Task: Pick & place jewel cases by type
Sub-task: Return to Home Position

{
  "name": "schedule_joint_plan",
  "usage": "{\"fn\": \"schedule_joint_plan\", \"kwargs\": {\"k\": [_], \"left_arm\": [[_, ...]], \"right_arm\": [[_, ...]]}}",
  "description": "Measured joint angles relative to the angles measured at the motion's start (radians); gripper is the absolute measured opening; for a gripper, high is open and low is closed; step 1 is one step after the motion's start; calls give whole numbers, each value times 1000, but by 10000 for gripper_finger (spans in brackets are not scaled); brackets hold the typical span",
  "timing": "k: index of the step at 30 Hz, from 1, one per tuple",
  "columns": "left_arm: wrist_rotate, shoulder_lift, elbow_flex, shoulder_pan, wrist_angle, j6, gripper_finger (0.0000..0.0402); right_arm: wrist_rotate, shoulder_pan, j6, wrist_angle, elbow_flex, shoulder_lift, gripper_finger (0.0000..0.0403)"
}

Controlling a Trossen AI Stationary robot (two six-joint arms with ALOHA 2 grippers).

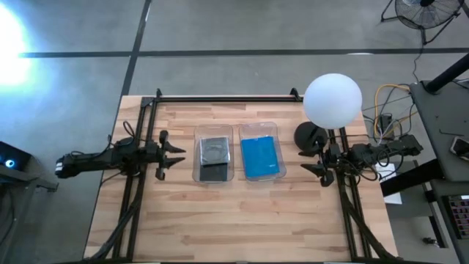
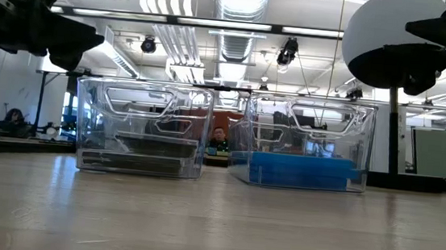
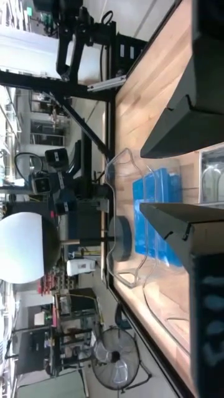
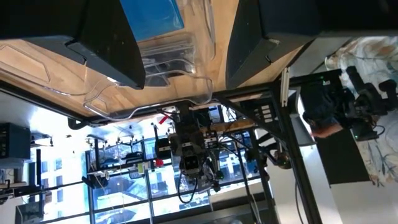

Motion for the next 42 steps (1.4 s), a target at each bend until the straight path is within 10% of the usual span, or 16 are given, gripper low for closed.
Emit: {"fn": "schedule_joint_plan", "kwargs": {"k": [29,42], "left_arm": [[3,42,1,0,1,-2,108],[3,45,1,0,2,-2,108]], "right_arm": [[-13,-19,-2,-15,-1,-21,219],[-441,-206,-119,-57,-1,-35,219]]}}
